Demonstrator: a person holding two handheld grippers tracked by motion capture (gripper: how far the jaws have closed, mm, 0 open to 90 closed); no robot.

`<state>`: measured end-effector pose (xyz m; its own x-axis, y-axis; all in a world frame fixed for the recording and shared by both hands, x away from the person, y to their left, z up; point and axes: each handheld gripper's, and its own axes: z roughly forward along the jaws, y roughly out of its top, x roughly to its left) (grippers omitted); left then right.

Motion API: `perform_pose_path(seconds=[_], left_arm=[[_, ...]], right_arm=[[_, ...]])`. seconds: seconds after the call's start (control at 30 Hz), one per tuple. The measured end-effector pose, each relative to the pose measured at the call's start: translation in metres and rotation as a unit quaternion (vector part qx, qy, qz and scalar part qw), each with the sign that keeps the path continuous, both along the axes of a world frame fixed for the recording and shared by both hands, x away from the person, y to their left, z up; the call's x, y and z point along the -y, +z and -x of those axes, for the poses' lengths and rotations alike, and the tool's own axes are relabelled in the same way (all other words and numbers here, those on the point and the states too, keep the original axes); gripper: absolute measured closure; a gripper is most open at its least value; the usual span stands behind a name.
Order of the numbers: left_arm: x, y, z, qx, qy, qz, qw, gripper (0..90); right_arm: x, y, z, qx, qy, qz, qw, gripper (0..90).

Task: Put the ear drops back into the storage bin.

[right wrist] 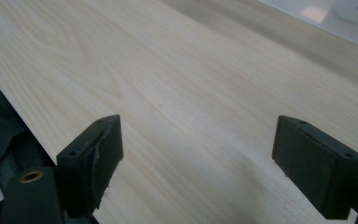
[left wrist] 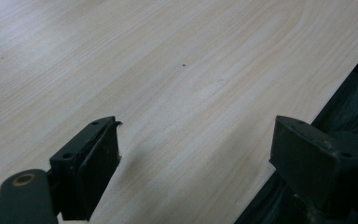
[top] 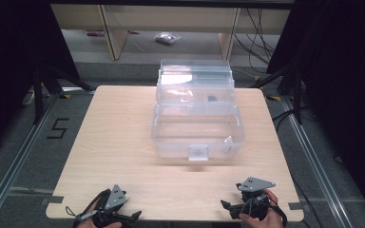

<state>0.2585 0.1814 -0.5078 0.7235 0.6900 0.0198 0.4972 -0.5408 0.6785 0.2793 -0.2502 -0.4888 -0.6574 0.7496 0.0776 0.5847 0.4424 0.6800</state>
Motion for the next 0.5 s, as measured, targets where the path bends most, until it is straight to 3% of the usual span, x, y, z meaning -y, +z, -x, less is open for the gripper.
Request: perform_pose_path(seconds=[0.03,0.13,0.17,0.23,0.43,0.5], left_arm=[[-0.0001,0.0002,0.0001,0.001,-0.001,-0.001,1.0000,15.0],[-0.0006,0.0005,-0.0003,0.003,-0.003,-0.001,1.0000,15.0],[-0.0028,0.0021,-0.0011,0.000,-0.014,-0.016,0.9998,15.0],[-0.0016,0.0013,-0.0007,0.003,-0.008,-0.009,0.9999,15.0],[-0.0005,-0.0001,-0.0007,0.005,-0.001,0.002,1.0000,15.0],[-0.0017,0.0013,-0.0009,-0.001,-0.011,-0.007,0.9999,15.0]], right_arm=[[0.0006,-0.0017,-0.0014,0.008,0.010,0.006,0.9999,16.1],[0.0013,-0.0018,-0.0011,-0.004,0.017,0.013,0.9998,16.1],[0.0014,-0.0020,-0.0014,0.001,0.024,0.015,0.9996,16.1],[0.0006,-0.0013,0.0007,-0.009,0.015,0.013,0.9998,16.1],[-0.0004,-0.0022,-0.0002,-0.006,0.023,0.020,0.9995,16.2],[0.0000,-0.0026,-0.0008,-0.009,0.026,0.021,0.9994,16.2]])
